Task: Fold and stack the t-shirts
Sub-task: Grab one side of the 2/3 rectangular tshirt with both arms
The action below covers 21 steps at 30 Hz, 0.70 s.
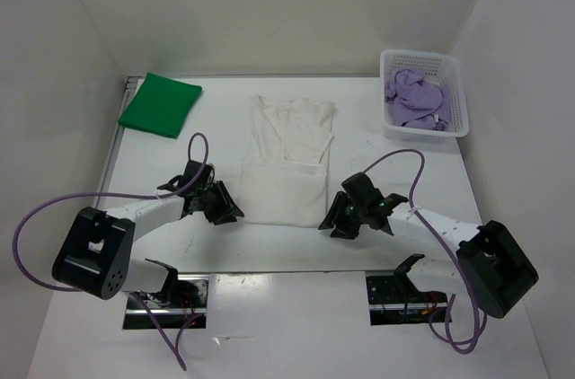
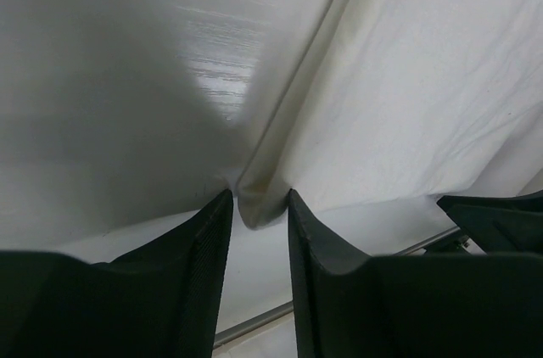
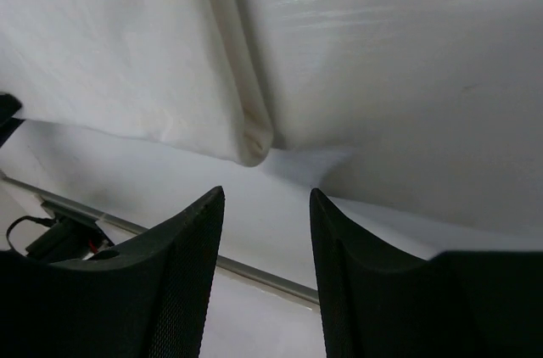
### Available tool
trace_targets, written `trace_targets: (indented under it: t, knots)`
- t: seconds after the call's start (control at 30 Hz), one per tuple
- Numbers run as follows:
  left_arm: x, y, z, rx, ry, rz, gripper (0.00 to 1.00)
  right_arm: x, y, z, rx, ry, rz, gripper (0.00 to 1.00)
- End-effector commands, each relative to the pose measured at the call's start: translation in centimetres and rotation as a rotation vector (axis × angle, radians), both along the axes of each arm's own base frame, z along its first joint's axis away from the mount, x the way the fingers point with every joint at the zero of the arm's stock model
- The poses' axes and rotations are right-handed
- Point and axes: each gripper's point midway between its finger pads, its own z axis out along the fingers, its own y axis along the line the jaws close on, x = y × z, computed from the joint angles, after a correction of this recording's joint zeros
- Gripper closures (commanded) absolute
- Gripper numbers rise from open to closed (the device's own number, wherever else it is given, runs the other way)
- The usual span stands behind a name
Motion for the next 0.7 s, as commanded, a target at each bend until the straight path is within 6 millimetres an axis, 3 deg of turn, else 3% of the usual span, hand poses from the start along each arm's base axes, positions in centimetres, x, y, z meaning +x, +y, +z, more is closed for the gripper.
trace_targets:
  t: [0.0,0.13,0.27,0.47,0.5,0.63,0.67]
  knots:
    - [0.8,0.1,0.1,0.014,-0.028,-0.017,0.62,0.9,1.3,0.4,0.063,-0.029,-0.011,0.5]
    - [1.0,0.1,0.1,0.018,-0.03,-0.024,0.67,2.0,1.8,1.0,0.07,-0.069,-0.011,0.5]
    - [1.2,0.0,0.1,0.016,-0.039,-0.024,0.75,3.1,1.2,0.0,0.018,-0.077,-0.039,0.58]
    - [0.6,0.1,-0.2,0.016,-0.023,-0.036,0.88,4.2,2.0,-1.3,-0.015,-0.064,0.012,0.8]
    - [0.6,0.1,-0.2,0.016,-0.023,-0.036,0.9,4.8,2.1,-0.8,-0.017,-0.087,0.013,0.88]
    - [-0.2,0.3,0.0,0.026,-0.014,-0.069,0.99,4.2,1.7,0.1,-0.029,-0.088,0.032,1.0]
    - [-0.5,0.2,0.3,0.016,-0.013,-0.074,1.0,3.0,1.3,0.4,-0.015,-0.071,0.045,1.0]
